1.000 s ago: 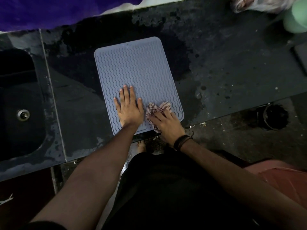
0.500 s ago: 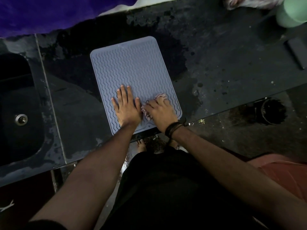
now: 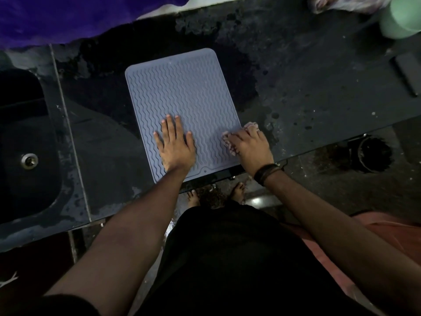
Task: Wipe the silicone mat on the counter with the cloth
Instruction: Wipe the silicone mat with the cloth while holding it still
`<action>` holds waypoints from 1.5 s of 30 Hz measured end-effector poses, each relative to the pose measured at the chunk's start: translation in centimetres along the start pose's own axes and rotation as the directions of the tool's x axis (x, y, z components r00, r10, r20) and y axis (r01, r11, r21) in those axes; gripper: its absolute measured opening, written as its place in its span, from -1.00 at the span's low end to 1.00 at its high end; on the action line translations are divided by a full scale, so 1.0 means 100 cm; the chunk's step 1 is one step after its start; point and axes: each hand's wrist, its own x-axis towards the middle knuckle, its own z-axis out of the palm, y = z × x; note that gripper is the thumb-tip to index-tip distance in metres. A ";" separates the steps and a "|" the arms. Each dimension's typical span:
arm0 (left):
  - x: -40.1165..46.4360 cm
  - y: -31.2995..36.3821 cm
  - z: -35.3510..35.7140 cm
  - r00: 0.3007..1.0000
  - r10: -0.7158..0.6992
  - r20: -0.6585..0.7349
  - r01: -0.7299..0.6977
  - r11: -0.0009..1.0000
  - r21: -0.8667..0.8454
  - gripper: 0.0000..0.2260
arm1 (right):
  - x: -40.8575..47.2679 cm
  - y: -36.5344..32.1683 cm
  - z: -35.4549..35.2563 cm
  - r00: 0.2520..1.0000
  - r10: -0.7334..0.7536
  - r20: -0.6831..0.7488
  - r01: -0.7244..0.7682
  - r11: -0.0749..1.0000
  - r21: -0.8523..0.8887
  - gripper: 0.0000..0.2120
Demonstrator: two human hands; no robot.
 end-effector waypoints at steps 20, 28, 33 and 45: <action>0.001 -0.002 0.001 1.000 0.006 -0.001 -0.006 1.000 0.000 -0.45 | 0.037 -0.044 -0.014 0.998 -0.043 -0.051 0.049 0.992 0.120 -0.56; 0.000 -0.002 0.001 1.000 -0.004 0.010 0.004 1.000 0.006 -0.45 | 0.000 -0.057 0.023 0.984 -0.151 0.093 0.148 0.988 0.033 -0.48; 0.001 -0.003 0.001 1.000 0.002 0.003 -0.002 1.000 -0.023 -0.45 | -0.013 -0.042 0.009 0.961 -0.248 0.127 0.248 0.969 0.018 -0.59; 0.038 -0.010 -0.018 0.999 -0.024 0.037 0.025 0.999 -0.035 -0.50 | 0.095 -0.070 0.008 0.992 -0.115 0.048 0.113 0.993 0.044 -0.48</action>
